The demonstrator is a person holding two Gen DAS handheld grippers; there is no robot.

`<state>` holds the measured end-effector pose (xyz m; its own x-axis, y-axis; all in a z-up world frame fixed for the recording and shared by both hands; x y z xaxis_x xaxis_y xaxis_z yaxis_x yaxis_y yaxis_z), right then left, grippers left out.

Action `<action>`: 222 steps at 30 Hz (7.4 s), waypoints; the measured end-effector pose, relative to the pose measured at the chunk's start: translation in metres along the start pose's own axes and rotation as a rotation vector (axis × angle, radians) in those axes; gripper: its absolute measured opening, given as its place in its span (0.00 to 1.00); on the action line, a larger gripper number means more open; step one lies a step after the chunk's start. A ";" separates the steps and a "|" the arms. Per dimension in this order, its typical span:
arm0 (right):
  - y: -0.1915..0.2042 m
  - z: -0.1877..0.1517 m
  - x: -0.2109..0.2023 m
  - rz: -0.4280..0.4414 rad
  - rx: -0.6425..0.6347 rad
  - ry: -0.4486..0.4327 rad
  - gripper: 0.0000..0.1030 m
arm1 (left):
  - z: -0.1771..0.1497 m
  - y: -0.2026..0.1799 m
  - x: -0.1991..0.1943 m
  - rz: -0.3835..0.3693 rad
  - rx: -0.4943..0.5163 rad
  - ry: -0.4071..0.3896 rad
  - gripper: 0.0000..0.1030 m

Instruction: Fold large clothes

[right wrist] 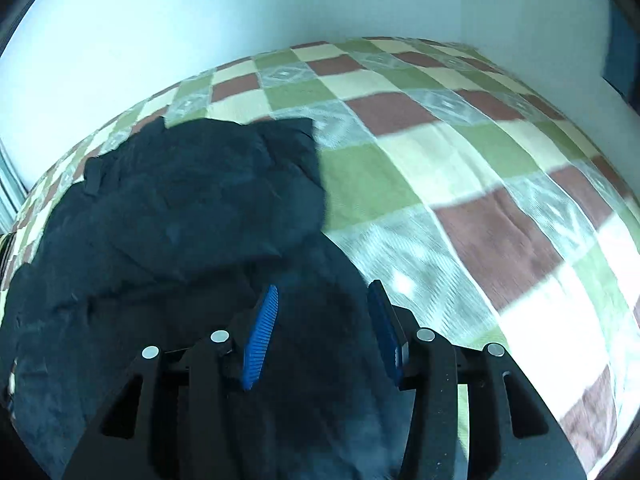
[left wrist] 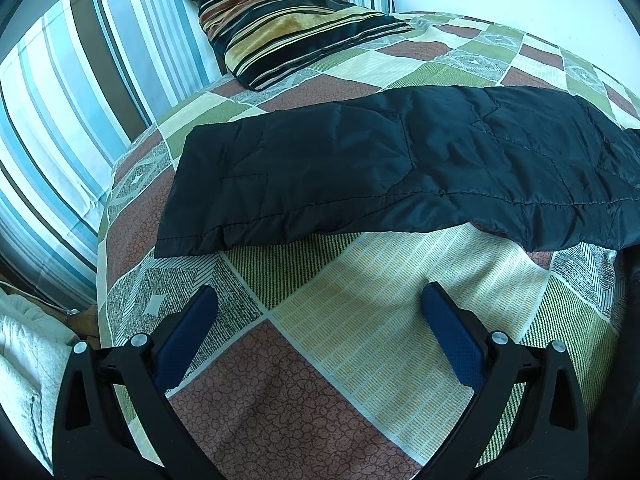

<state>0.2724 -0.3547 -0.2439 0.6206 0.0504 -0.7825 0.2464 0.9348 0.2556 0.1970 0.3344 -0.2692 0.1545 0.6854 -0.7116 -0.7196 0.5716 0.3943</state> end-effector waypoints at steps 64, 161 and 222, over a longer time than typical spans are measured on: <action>0.039 0.034 0.079 -0.073 -0.107 0.022 0.62 | 0.033 0.098 0.044 -0.267 -0.234 0.059 0.98; 0.029 0.023 0.087 -0.027 -0.043 -0.019 0.73 | 0.024 -0.292 -0.309 -1.015 0.421 -0.169 0.06; 0.116 0.035 0.074 0.203 -0.038 0.074 0.58 | 0.053 -0.235 -0.164 -0.633 0.336 -0.137 0.49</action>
<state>0.3733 -0.2545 -0.2518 0.5980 0.2631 -0.7571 0.0926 0.9156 0.3913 0.3768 0.1119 -0.2147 0.5716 0.2152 -0.7918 -0.2205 0.9698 0.1044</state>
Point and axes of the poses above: each gripper's, at about its wrist camera, not at the fingertips, and x roughly the way its jaws point, y to its left, z to its top, the point moved 8 cm from there along x, roughly the way its jaws point, and after that the axes turned 11 degrees about z, right-handed, at the moved point
